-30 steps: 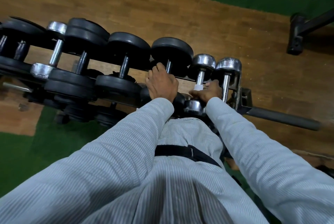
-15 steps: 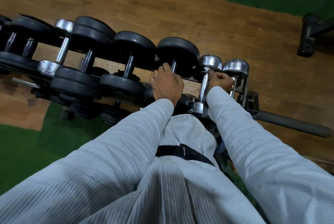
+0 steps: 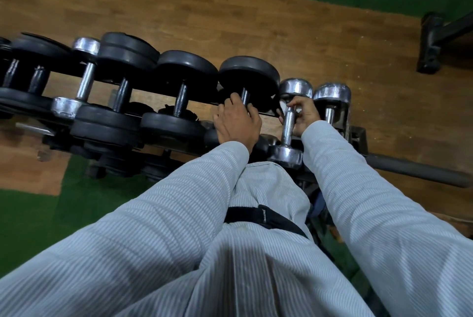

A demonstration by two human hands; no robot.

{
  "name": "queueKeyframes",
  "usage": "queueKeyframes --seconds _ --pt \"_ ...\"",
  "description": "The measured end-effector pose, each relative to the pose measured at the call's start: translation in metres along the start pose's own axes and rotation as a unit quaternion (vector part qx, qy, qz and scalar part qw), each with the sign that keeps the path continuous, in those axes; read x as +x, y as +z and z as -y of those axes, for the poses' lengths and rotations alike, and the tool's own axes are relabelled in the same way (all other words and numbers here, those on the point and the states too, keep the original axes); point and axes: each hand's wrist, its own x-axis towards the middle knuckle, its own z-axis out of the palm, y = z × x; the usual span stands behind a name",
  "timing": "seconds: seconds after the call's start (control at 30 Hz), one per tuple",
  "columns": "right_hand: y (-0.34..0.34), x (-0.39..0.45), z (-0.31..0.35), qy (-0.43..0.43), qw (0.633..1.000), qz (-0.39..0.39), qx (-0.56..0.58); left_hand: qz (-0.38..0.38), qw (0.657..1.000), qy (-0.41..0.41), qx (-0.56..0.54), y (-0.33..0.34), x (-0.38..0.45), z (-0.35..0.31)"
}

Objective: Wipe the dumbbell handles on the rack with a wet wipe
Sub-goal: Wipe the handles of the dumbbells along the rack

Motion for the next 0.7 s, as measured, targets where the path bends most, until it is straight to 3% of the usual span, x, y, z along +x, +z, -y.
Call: queueKeyframes --seconds 0.1,0.23,0.37,0.5,0.7 --pt "0.007 0.003 0.002 0.001 0.998 0.015 -0.057 0.001 1.0 0.002 0.001 -0.001 0.0 0.0" --pt "0.016 0.017 0.0 -0.021 0.99 -0.025 -0.139 0.003 1.0 -0.006 -0.006 -0.001 0.0 -0.001" --pt "0.026 0.009 -0.009 -0.077 0.975 -0.152 -0.145 0.0 1.0 -0.01 -0.006 -0.001 0.001 -0.002" --pt "0.02 0.006 -0.02 -0.157 0.926 -0.244 -0.239 0.0 1.0 -0.01 0.0 0.0 0.001 -0.001" --pt "-0.002 0.006 -0.008 -0.079 0.959 -0.103 -0.25 0.011 1.0 -0.011 -0.006 0.0 0.001 -0.001"
